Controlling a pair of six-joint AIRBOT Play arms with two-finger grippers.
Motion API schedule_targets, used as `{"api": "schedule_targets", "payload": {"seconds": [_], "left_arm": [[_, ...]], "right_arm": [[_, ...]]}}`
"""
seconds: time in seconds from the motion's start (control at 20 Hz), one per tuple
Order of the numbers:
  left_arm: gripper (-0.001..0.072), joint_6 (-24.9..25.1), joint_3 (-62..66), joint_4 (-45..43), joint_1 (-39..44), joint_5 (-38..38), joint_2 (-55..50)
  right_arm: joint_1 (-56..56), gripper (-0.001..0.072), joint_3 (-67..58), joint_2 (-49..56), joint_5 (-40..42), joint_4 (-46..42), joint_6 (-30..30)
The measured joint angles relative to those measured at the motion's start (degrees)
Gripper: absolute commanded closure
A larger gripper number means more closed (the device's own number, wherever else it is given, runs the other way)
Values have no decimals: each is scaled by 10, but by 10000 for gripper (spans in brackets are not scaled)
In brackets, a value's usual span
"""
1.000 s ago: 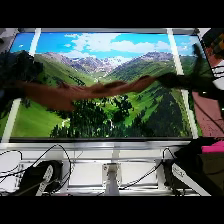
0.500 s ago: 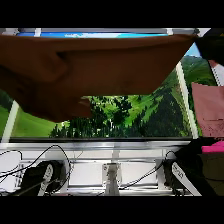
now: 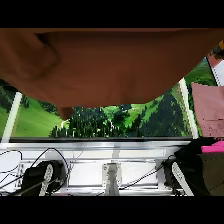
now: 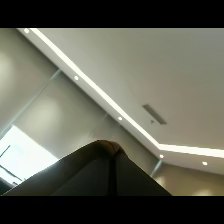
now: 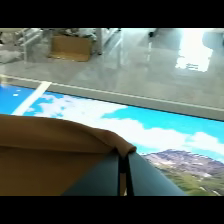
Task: Fold the clothes and pants, and hang the long-sleeved shirts on hangers.
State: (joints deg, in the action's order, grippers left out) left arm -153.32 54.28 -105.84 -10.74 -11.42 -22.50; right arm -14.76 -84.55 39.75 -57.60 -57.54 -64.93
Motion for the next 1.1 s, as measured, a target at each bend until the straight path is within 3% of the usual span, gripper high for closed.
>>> {"api": "schedule_targets", "payload": {"seconds": [0.25, 0.5, 0.8, 1.1], "left_arm": [[693, 5, 8, -12, 1, 56, 70], [693, 15, -1, -15, 2, 170, 76], [694, 30, -30, -12, 38, 241, -63], [694, 31, -18, 22, 68, 202, -311]], "right_arm": [[0, 695, -6, -89, -33, -67, -51], [0, 695, -13, -96, -61, -141, -119], [0, 694, -13, 62, -103, -181, -166], [1, 694, -13, 293, -74, -151, -177]]}}
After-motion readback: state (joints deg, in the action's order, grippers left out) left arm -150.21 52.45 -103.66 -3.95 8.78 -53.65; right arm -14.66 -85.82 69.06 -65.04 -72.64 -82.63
